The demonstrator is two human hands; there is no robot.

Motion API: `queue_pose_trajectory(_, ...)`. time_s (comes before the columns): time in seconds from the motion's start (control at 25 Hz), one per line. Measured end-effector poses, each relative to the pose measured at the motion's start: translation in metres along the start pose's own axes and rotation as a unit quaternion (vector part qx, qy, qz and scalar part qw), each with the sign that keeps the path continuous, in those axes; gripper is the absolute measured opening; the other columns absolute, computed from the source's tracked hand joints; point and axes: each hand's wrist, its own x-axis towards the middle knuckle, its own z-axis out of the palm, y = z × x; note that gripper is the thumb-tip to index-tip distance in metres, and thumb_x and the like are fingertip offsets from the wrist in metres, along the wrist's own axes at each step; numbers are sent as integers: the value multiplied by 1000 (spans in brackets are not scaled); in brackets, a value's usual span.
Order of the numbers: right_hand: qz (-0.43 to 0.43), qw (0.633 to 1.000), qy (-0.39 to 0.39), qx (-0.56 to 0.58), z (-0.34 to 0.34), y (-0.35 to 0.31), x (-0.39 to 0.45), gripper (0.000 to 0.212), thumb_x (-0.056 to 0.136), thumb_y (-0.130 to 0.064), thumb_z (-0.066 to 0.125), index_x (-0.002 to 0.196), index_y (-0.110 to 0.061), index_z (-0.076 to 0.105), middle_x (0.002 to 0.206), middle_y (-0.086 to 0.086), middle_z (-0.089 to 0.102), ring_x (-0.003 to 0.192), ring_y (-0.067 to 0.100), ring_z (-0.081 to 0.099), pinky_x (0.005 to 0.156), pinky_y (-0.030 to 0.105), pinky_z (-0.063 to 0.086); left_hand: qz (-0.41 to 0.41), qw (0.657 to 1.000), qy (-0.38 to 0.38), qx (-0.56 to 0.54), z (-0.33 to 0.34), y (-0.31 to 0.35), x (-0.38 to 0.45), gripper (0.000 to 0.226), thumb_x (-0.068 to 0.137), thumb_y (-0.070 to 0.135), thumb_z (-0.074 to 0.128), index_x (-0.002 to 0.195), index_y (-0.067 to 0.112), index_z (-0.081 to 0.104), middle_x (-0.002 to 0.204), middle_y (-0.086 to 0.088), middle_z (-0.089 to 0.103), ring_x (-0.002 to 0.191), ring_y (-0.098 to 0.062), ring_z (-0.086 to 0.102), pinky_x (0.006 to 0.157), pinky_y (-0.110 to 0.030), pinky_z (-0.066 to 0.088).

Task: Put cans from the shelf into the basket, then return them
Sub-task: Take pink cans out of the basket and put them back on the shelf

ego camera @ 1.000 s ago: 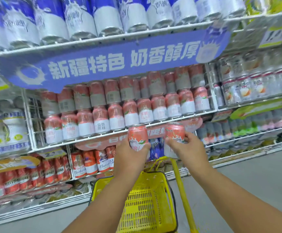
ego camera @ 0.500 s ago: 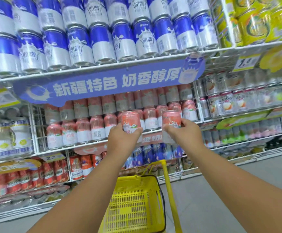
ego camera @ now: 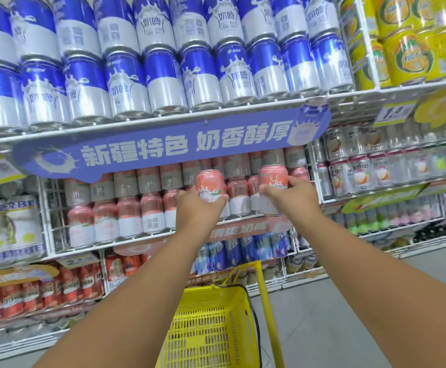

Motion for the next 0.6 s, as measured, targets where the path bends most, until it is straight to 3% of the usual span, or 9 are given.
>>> queue_pose_trajectory(0.08,-5,1000,-11,0,3,0,16,29,70,-42,86,86,-24,70,81,-1,73,79,23,72,75,39,61,-7,1000,5,11,6,12,12,61,58,71,68,96,24,65,110,-4,64,77,-21,67,73,-39,60)
queue_pose_trajectory(0.16,-5,1000,-27,-3,7,1,39,39,71,-43,85,97,-17,71,88,4,74,76,21,69,73,39,59,-14,1000,10,16,16,21,29,60,67,68,72,99,17,62,113,-5,62,80,-23,66,72,-38,58)
queue_pose_trajectory(0.28,3,999,-27,-19,12,0,67,73,74,-44,84,131,-6,58,103,9,70,80,21,65,65,35,52,-46,999,11,17,31,28,54,50,79,57,75,83,10,58,79,-3,58,66,-22,57,57,-30,44)
queue_pose_trajectory(0.32,1,999,-36,-23,15,1,75,76,75,-42,83,134,-3,55,102,9,69,81,22,64,64,32,48,-59,998,11,5,34,31,59,45,81,49,75,73,10,53,67,-2,52,58,-22,51,53,-28,39)
queue_pose_trajectory(0.4,4,999,-37,-32,19,1,93,52,76,-30,80,115,0,65,82,7,64,67,22,58,53,25,43,-94,995,15,-1,40,38,69,42,84,33,72,59,13,45,52,-1,41,48,-20,41,49,-24,32)
queue_pose_trajectory(0.48,19,999,-48,-16,26,-2,109,31,78,-22,79,98,-3,66,70,3,54,58,18,46,42,20,37,-124,992,10,19,48,43,79,49,88,38,70,55,15,43,49,0,41,45,-18,40,46,-24,30)
queue_pose_trajectory(0.52,28,998,-56,-2,28,-5,112,30,80,-24,80,99,-7,64,73,0,54,59,15,45,43,17,38,-123,992,11,37,49,46,80,53,89,48,69,57,14,43,51,-1,44,47,-19,44,47,-25,33)
queue_pose_trajectory(0.6,44,996,-71,9,30,-10,122,36,84,-26,77,114,-10,62,91,2,61,76,19,55,65,17,49,-106,993,4,53,52,49,90,60,85,63,68,70,8,49,66,-6,56,64,-26,58,59,-29,43)
